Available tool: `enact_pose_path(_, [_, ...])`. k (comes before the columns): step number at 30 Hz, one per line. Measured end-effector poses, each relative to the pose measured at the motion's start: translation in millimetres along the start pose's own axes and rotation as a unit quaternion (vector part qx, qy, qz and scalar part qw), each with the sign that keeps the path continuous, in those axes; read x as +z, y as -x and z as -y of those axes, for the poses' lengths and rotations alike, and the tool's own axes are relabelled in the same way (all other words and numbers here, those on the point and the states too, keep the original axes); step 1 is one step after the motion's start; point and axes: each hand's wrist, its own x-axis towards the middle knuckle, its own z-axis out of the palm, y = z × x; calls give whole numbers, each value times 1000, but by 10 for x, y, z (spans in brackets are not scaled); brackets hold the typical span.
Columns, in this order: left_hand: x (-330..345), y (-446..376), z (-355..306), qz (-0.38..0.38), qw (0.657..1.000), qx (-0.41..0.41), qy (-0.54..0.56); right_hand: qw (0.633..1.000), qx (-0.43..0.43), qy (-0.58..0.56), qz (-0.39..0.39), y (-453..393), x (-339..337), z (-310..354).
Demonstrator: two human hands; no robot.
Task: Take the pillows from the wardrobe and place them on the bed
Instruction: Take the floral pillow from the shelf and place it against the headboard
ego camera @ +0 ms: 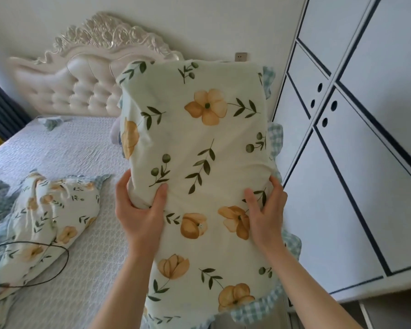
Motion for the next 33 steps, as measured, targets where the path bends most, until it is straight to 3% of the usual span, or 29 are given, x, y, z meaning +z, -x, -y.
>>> enact_pose_path(8, [806, -344, 174, 53, 998, 8, -15, 997, 67, -1, 35, -847, 106, -464])
enact_pose_path(16, [1860, -915, 412, 84, 992, 31, -84, 984, 126, -36, 124, -2123, 185, -1006])
enact_pose_path(19, [2258, -1095, 598, 110, 978, 83, -157, 991, 65, 9, 113, -2684, 200, -932])
enact_pose_path(23, [2738, -1316, 783, 161, 949, 127, -239, 987, -135, 31, 85, -3507, 380, -465])
enact_pose_path(25, [2869, -1454, 914, 191, 934, 117, -280, 965, -236, 75, 87, -3828, 508, -244])
enact_pose_path(28, [3035, -1696, 1108, 239, 905, 118, -332, 895, -362, 165, 201, -4232, 766, -130])
enact_pose_path(33, [3242, -2152, 1453, 304, 867, 88, -386, 760, -425, 306, 386, -4702, 1316, -424])
